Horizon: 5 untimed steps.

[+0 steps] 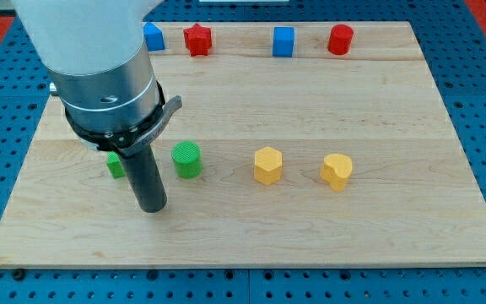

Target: Move the green circle to the center

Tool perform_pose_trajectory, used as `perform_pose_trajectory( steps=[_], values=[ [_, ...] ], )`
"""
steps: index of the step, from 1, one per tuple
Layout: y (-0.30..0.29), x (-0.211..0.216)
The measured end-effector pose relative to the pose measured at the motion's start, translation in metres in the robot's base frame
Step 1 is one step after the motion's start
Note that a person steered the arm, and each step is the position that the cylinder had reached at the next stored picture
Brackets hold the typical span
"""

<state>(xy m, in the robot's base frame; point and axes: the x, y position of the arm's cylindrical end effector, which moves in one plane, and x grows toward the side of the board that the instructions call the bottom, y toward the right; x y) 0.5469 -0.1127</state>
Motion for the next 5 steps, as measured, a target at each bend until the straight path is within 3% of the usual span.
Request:
perform_pose_trajectory(
  steps=[1,5],
  values=[
    [0.0,-0.003],
    [0.039,-0.087]
  ],
)
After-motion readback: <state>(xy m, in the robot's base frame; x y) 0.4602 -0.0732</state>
